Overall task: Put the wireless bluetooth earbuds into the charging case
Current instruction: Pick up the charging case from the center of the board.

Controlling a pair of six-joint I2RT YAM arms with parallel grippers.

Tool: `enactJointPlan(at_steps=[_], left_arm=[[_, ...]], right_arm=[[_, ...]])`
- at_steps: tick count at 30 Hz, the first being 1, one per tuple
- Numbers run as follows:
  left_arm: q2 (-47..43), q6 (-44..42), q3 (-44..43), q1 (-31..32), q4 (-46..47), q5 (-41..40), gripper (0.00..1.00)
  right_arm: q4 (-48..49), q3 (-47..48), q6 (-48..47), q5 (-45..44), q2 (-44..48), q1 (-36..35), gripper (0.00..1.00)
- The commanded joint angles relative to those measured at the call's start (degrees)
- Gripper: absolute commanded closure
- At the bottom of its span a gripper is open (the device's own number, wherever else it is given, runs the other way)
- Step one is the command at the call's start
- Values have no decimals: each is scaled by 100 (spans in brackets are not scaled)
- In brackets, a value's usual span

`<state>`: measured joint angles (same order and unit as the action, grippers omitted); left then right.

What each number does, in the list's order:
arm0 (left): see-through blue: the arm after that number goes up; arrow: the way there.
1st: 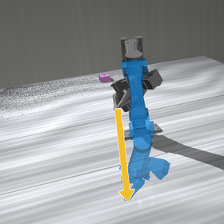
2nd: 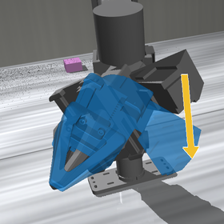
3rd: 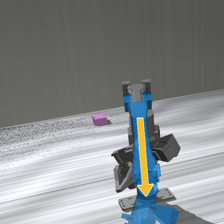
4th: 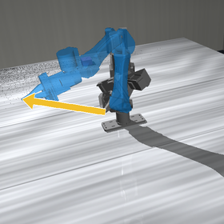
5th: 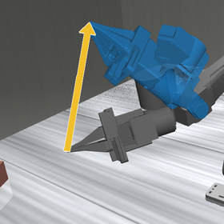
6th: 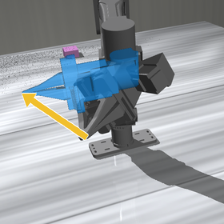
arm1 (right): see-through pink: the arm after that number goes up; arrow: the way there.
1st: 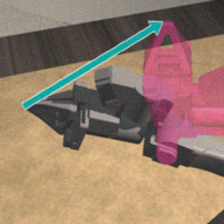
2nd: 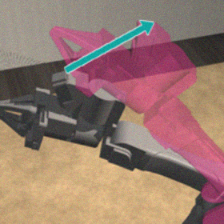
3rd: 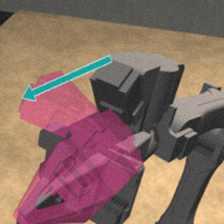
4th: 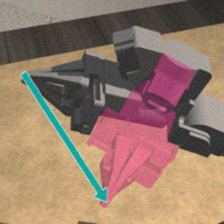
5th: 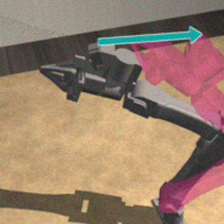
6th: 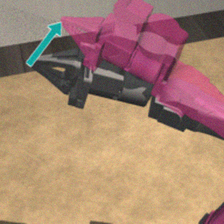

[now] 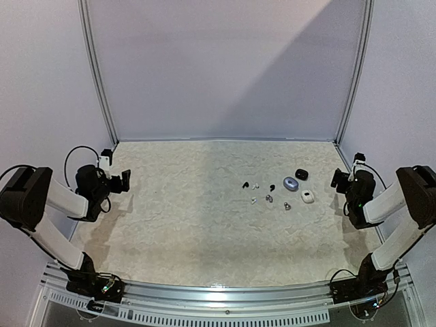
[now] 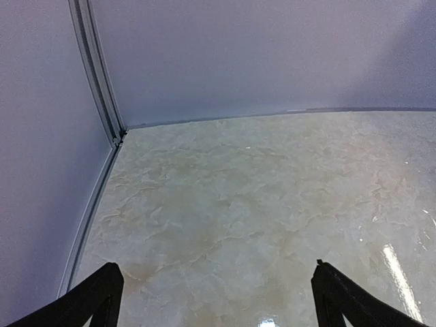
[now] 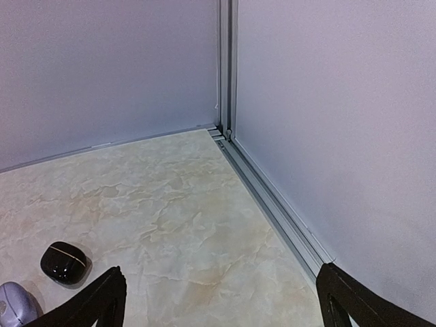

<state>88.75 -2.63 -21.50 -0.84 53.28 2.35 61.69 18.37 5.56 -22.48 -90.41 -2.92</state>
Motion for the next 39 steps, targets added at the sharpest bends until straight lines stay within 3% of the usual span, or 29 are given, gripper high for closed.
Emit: enactJointPlan(at_steps=[1, 3, 7, 8, 12, 14, 20, 24, 32, 39], left_arm=[[37, -57, -58, 67, -15, 2, 1], [38, -62, -65, 67, -18, 2, 1], [-106, -152, -78, 62, -92, 248, 1], [-419, -207, -190, 59, -424, 535, 1], [-1107, -826, -1541, 56, -3367, 2050, 1], [-1110, -483, -2220, 66, -4098, 2258, 1], [-947, 619, -3489, 232, -5884, 1794, 1], [-901, 916, -3782, 360, -6529, 1935, 1], [-1137, 1136, -3555, 464, -6187, 2697, 1], [-1194, 917, -3447, 526, -6145, 2750, 1]], right_arm=[[-251, 137, 84, 16, 249, 43, 1], [-809, 389, -81, 198, 339, 29, 1], [-3798, 1757, -12, 413, 1176, 28, 1], [-4348, 2105, -107, 729, 1232, 28, 1], [-6314, 3332, -480, 2302, 1124, 24, 4], [-7236, 3836, -710, 2832, 876, -36, 5], [-9786, 5047, -818, 2030, -163, -766, 8], [-10532, 5532, -286, 1811, -924, -1076, 9], [-10423, 5463, 458, 1792, -1394, -1213, 1], [-10067, 6056, -412, 2009, -1770, -1584, 1]])
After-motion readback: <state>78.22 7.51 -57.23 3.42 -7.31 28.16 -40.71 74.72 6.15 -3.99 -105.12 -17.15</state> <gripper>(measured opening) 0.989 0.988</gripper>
